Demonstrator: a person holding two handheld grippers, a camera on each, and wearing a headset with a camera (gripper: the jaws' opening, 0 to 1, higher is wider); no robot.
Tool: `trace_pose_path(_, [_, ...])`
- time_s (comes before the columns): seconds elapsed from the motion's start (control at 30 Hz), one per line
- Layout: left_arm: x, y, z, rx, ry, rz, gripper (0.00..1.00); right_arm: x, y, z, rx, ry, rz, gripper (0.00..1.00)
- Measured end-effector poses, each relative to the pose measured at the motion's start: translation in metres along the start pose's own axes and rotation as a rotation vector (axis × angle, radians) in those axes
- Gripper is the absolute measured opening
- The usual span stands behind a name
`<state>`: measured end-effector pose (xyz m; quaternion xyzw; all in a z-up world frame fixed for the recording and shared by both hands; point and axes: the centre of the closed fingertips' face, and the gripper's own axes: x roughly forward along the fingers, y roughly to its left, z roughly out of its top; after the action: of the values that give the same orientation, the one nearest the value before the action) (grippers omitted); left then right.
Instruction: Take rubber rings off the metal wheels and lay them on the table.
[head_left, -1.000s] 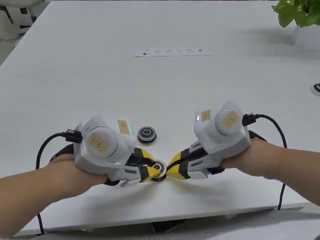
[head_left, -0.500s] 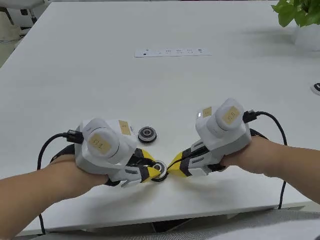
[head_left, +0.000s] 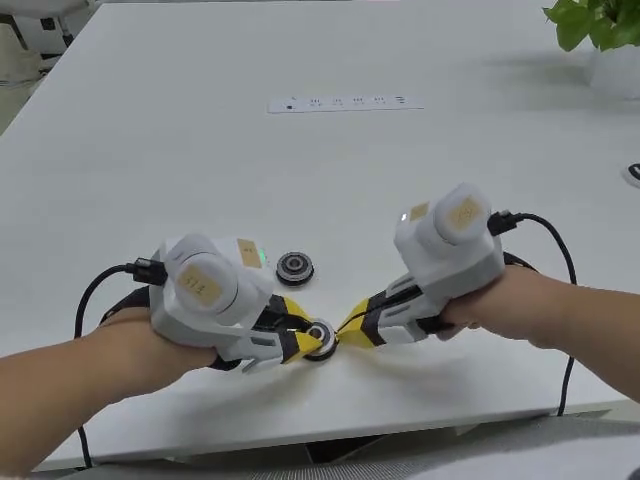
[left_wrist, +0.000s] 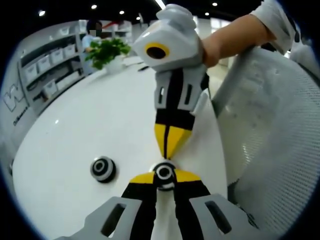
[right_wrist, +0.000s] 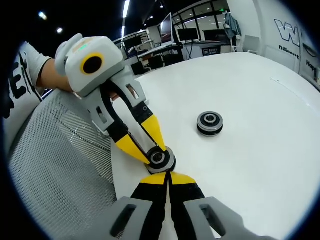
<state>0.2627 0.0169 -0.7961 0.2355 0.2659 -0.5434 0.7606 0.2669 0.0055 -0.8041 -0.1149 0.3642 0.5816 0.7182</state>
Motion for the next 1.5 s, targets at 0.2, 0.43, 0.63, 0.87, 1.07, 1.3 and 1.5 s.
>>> trace_pose_path(0.2, [0.0,0.001,0.0,-0.001,0.005,0.006,0.13,-0.001,0.0,0.006,0.033,-0.031,0.001,0.0])
trace_pose_path(0.43, [0.001,0.001,0.0,-0.001,0.007,0.011,0.13,-0.001,0.002,0.009,0.045,-0.05,0.006,0.0])
trace_pose_path(0.63, [0.0,0.001,0.0,0.0,0.01,0.014,0.13,0.0,0.003,0.01,0.046,-0.052,0.006,0.0])
trace_pose_path(0.87, [0.0,0.001,0.0,-0.003,0.013,0.013,0.13,0.0,0.005,0.011,0.041,-0.052,0.01,0.0])
trace_pose_path(1.07, [0.0,0.001,0.0,-0.007,0.016,0.012,0.13,0.0,0.007,0.012,0.04,-0.053,0.017,0.0])
trace_pose_path(1.3, [-0.001,0.0,0.0,-0.006,0.017,0.01,0.13,0.001,0.011,0.014,0.033,-0.054,0.025,0.0])
trace_pose_path(1.5, [-0.001,-0.001,0.001,-0.005,0.019,0.008,0.13,0.0,0.013,0.015,0.024,-0.055,0.031,0.0])
